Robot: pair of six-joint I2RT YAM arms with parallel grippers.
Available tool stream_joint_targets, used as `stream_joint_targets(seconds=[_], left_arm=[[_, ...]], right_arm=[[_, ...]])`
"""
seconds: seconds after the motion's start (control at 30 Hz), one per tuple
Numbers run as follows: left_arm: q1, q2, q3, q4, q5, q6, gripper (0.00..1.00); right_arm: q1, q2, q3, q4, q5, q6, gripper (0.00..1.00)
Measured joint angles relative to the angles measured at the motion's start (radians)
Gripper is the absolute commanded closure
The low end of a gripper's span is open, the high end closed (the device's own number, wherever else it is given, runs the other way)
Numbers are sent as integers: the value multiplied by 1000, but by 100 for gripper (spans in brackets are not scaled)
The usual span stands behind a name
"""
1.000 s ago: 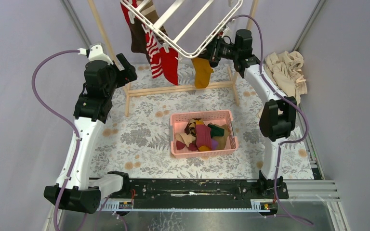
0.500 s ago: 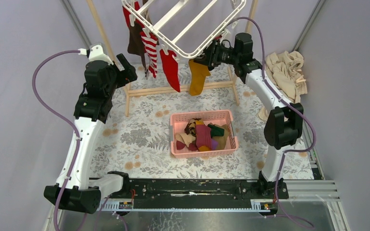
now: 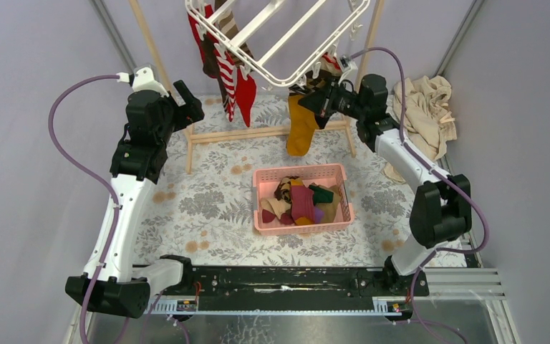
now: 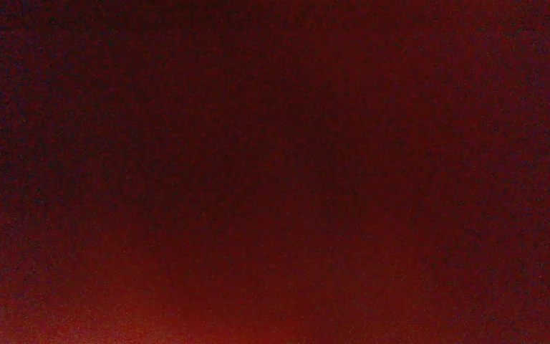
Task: Remove the socks clipped to the hanger
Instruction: Adjust the hanger on the clothesline.
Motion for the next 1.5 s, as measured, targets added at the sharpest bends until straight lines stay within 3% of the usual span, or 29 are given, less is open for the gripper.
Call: stream_joint_targets(seconds=[0.37, 0.63, 0.8, 0.97, 1.1, 1.33, 1.5], left_arm=[[0, 0, 0, 0, 0, 1, 1], [0, 0, 0, 0, 0, 3, 1], [0, 0, 0, 0, -1, 3, 1], [0, 0, 0, 0, -2, 4, 1], [0, 0, 0, 0, -3, 4, 1], [0, 0, -14, 5, 0, 4, 1], [0, -1, -58, 28, 19, 3, 1]], right_arm=[[-123, -54, -180, 390, 41, 287, 100], [-248, 91, -102, 715, 64, 653, 100], [-277, 212, -15, 780, 82, 792, 100], [-282, 232, 22, 768, 100, 825, 100], [-282, 229, 53, 764, 98, 817, 83], [-282, 136, -6, 636, 80, 724, 40], [-282, -10, -97, 488, 80, 586, 22]])
